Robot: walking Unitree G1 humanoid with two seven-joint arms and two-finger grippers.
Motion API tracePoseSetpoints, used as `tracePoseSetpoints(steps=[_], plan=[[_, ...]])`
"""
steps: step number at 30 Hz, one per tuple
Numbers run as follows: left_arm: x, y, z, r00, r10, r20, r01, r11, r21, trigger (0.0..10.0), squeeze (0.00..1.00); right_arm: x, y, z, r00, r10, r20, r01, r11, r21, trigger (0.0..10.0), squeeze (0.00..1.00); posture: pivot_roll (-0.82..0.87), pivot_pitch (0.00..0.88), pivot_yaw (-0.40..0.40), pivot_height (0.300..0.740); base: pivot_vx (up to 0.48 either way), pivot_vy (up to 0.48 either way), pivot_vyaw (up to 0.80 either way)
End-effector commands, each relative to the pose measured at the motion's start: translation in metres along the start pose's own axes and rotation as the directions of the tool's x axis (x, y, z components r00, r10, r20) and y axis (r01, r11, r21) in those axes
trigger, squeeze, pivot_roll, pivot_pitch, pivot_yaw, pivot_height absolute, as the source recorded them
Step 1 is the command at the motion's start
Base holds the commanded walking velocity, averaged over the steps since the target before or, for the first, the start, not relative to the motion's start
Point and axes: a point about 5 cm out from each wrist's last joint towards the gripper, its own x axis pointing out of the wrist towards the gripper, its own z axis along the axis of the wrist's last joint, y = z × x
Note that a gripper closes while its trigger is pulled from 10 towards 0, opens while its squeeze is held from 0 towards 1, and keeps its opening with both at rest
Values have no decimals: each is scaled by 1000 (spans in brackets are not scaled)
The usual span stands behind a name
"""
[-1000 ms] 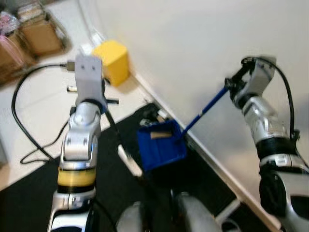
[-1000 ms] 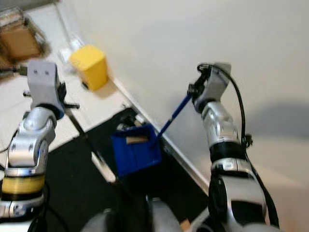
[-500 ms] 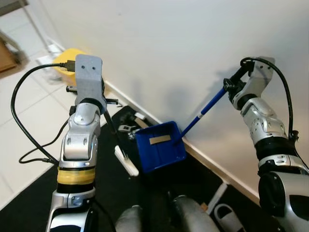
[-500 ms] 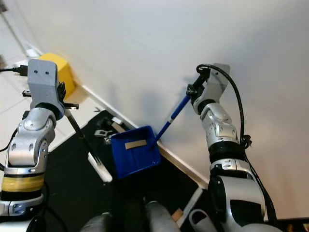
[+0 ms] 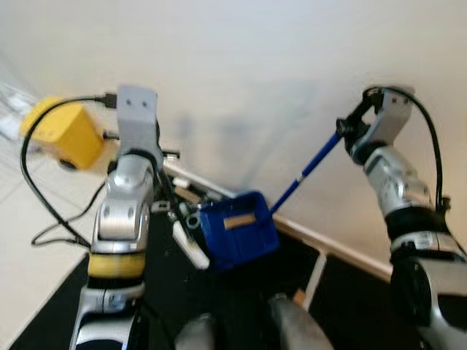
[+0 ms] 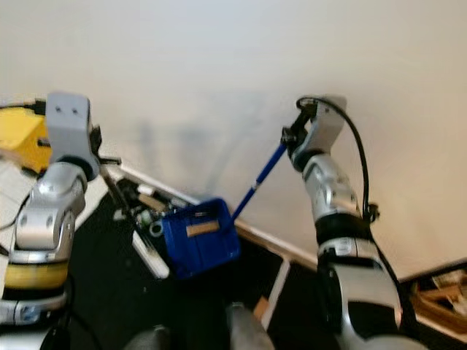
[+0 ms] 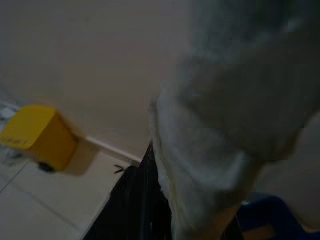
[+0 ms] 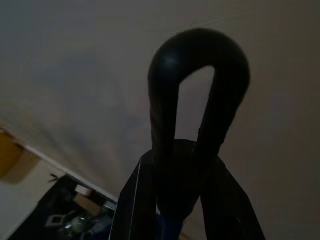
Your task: Sweep floor
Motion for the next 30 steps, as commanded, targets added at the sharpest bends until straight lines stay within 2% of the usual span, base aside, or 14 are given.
tracePoseSetpoints(steps=[1,30], plan=[[-1,-5,3,1000,-15,21,15,1000,-8,10000,0,0,-2,7,999,-7,39,7,1000,0,10000,0,26,124,-21,740,0,0,-688],[0,-11,-3,999,-42,2,42,999,-25,10000,0,-2,-7,4,999,-23,31,23,1000,-2,10000,0,16,132,-15,740,0,0,-675]])
